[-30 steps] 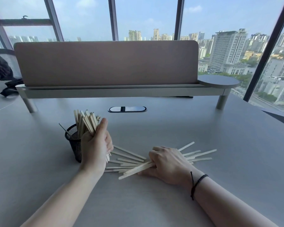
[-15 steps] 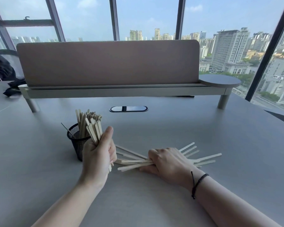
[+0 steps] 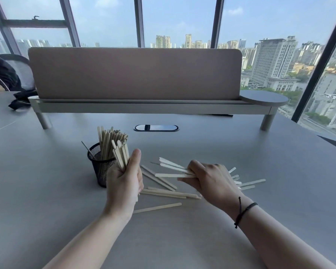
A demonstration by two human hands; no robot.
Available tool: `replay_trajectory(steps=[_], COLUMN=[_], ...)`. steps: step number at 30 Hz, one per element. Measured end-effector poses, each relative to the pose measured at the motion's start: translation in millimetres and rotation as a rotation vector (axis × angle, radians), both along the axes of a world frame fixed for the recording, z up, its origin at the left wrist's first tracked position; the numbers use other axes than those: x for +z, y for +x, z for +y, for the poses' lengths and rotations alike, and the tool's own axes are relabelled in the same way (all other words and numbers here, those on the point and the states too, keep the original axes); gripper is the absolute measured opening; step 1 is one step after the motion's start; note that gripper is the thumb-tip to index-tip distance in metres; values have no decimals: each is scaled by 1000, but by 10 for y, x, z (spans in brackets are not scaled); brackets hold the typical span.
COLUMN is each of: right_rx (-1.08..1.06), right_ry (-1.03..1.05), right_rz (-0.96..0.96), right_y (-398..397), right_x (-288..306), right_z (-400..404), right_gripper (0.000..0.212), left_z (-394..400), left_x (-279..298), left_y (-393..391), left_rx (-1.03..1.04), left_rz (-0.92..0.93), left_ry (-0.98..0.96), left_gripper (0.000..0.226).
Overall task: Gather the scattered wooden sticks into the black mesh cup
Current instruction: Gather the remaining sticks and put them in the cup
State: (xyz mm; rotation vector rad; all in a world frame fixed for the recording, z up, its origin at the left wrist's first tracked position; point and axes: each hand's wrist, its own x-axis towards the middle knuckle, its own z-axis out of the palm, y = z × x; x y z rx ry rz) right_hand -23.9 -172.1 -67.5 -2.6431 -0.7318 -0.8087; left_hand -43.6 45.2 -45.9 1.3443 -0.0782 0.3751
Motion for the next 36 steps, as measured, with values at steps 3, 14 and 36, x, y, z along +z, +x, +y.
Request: replay_trajectory(steps=[3, 14, 36], right_rx=[-40, 205, 138], right_ry=[125, 914, 1247], right_rz=[37, 320, 528], right_y=[-13, -149, -317], right_x=[86, 882, 239], right_z=[59, 334, 541], right_gripper=[49, 57, 56], left_z=[5, 0, -111], left_x=[14, -65, -177], left_y=[-4, 20, -50], left_rx=[-17, -75, -196], left_rz=[8, -5, -71], left_ry=[-14, 72, 104], left_gripper=[58, 56, 60])
